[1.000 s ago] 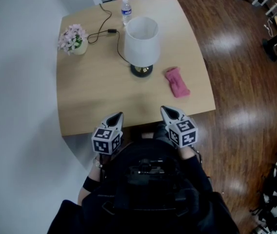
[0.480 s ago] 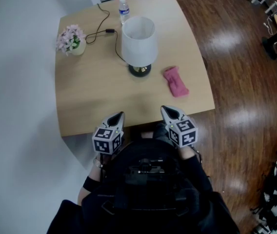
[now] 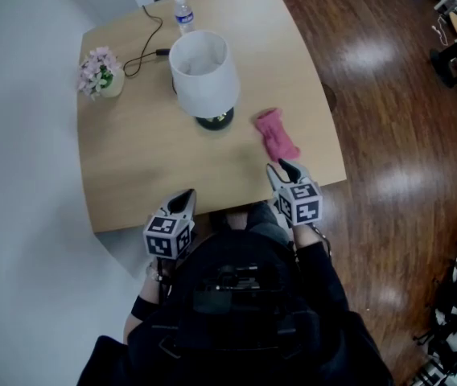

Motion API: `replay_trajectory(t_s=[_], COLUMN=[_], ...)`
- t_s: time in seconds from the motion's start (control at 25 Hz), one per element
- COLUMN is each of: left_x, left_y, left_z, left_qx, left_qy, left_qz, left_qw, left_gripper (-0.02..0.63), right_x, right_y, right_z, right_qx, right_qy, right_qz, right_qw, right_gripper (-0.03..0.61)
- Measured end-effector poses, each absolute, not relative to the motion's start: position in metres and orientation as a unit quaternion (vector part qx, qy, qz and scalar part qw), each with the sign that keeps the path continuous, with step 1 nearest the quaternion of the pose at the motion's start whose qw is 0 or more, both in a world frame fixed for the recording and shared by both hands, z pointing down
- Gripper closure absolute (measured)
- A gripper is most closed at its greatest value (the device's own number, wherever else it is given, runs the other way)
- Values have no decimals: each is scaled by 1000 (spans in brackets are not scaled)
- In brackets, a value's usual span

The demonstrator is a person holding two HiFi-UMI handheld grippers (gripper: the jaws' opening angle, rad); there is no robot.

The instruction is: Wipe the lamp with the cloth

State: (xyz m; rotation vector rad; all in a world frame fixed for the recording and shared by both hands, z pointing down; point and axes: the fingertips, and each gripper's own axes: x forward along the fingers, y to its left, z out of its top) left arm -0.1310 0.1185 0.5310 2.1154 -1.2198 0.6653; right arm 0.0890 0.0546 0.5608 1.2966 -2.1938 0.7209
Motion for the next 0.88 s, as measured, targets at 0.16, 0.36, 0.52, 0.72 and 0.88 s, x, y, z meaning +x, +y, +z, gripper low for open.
replay_trajectory(t_s=[0.16, 0.36, 0.52, 0.72, 0.88], left_x=[-126, -127, -131, -125, -114], left_y=[107, 94, 83, 66, 59], left_z=[538, 541, 542, 541, 542], left_qx=[784, 759, 733, 708, 697], left_qy=[-469, -492, -519, -544, -553], left_qz=[266, 286, 291, 294, 301], left_qw=[307, 316, 330, 341, 344], left_gripper=[611, 611, 611, 611, 609], right_x=[116, 124, 114, 103, 106], right_y=[11, -36, -61, -71, -71], right_z=[594, 633, 653, 670, 674], right_qx=[499, 487, 453, 406, 388], right_qy=[-783, -781, -793, -809, -814], right_qz=[244, 230, 227, 242, 254], right_qw=[278, 317, 339, 349, 350], right_gripper=[326, 287, 287, 287, 287])
